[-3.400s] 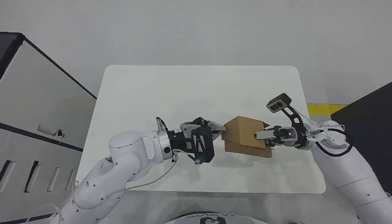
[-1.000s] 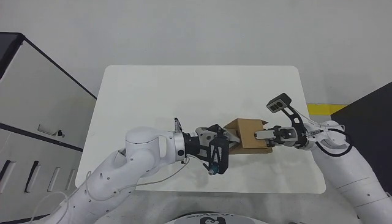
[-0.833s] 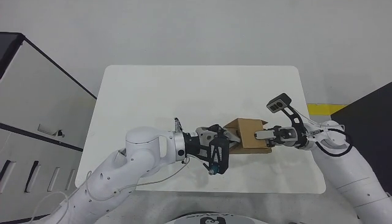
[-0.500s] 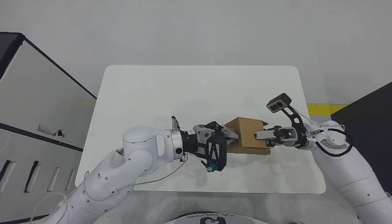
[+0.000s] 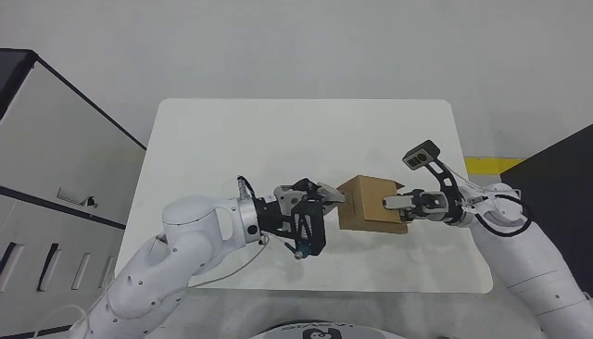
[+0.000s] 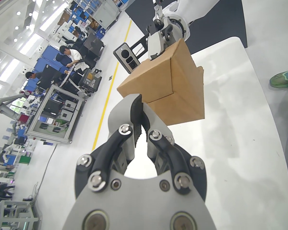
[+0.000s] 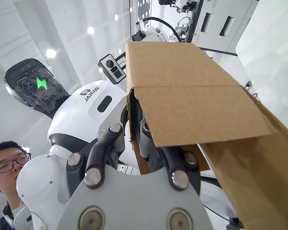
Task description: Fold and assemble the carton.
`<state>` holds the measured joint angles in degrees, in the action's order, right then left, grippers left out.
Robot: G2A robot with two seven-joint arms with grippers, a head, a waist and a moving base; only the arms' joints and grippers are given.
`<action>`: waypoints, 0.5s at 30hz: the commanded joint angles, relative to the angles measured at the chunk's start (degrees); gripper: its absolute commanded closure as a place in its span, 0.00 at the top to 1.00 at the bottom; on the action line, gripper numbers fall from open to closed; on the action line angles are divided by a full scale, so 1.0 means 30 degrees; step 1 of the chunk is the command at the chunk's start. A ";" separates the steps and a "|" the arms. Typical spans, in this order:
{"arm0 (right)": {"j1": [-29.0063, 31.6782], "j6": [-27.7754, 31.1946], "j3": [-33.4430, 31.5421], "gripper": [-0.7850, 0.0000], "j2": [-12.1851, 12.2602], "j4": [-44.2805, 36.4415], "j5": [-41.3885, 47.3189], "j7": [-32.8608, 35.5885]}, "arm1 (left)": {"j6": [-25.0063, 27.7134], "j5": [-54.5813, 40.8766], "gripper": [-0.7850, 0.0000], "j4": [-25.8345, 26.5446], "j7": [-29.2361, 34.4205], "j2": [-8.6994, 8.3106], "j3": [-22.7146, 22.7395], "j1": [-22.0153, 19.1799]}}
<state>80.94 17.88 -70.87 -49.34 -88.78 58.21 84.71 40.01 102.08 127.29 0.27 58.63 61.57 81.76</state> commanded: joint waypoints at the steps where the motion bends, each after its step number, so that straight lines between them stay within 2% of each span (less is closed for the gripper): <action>1: 0.0121 0.0096 -0.0280 0.00 0.0004 0.0068 0.0293 0.0414 | -0.0087 0.0069 0.45 0.0317 -0.0175 -0.0065 0.0283 0.0325; 2: 0.0161 -0.0016 -0.0424 0.00 0.0001 0.0098 0.0537 0.0581 | -0.0106 0.0112 0.62 0.0457 -0.0263 -0.0100 0.0418 0.0494; 3: 0.0177 -0.0181 -0.0571 0.00 -0.0004 0.0090 0.0740 0.0746 | -0.0156 0.0109 0.97 0.0589 -0.0377 -0.0129 0.0563 0.0648; 4: 0.0190 -0.0348 -0.0716 0.00 -0.0013 0.0104 0.0923 0.0914 | -0.0190 0.0085 1.00 0.0695 -0.0498 -0.0156 0.0710 0.0764; 15: -0.0182 -0.0533 -0.0012 0.00 0.0092 0.0225 0.3537 0.1097 | -0.0772 0.0339 1.00 0.1631 -0.1366 -0.0392 0.1802 0.2149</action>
<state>80.64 16.28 -71.27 -49.21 -88.24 68.23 88.00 38.02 102.83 131.92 -3.59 57.53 66.65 87.64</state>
